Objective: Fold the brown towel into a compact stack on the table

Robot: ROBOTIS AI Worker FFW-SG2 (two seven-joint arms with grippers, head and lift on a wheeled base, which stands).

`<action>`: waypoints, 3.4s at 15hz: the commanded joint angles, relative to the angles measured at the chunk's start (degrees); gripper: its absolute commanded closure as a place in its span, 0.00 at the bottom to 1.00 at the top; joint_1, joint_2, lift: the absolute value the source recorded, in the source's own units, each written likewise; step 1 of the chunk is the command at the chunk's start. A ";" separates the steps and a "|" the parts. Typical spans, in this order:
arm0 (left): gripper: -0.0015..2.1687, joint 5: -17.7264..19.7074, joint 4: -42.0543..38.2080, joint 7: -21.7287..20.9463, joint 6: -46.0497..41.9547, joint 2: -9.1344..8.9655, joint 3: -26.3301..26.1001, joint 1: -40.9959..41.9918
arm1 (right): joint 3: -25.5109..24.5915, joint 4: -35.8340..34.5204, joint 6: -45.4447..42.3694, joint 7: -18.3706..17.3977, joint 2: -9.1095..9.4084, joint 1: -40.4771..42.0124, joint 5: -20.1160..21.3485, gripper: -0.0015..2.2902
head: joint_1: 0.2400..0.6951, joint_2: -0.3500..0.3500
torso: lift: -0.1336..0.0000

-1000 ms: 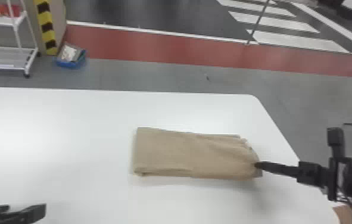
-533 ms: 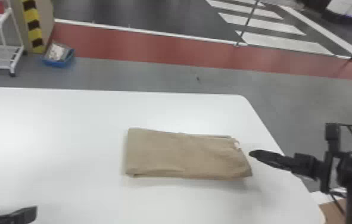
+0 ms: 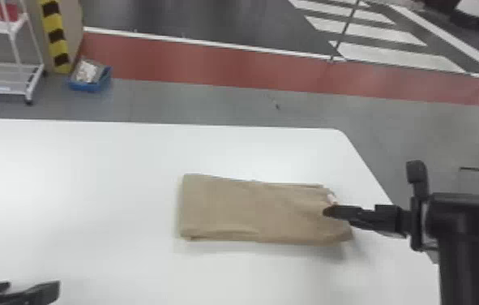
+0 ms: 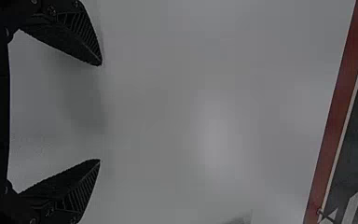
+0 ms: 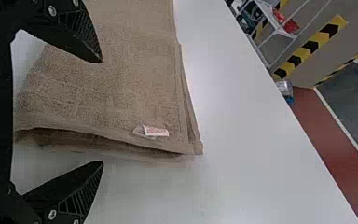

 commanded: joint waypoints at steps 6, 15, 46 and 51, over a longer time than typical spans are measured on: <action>0.07 0.00 0.05 -0.38 -0.19 -0.32 0.89 0.62 | 4.48 1.85 -0.15 0.84 0.97 -2.82 5.46 0.46 | 1.00 0.17 | 0.07; 0.07 0.35 0.22 -0.82 -0.54 -0.32 1.42 0.53 | 0.79 0.62 0.91 0.84 0.26 -3.26 3.17 0.72 | 1.00 0.15 | 0.07; 0.07 0.61 -0.39 -1.61 -1.07 -0.32 3.00 0.97 | -2.99 -12.65 8.99 0.84 -3.08 -3.17 0.62 0.74 | 1.00 0.10 | 0.07; 0.07 0.61 -1.45 -1.61 -1.07 -0.32 3.35 1.41 | 1.84 -16.60 15.50 0.84 5.45 -7.48 0.71 0.74 | 1.00 0.15 | 0.07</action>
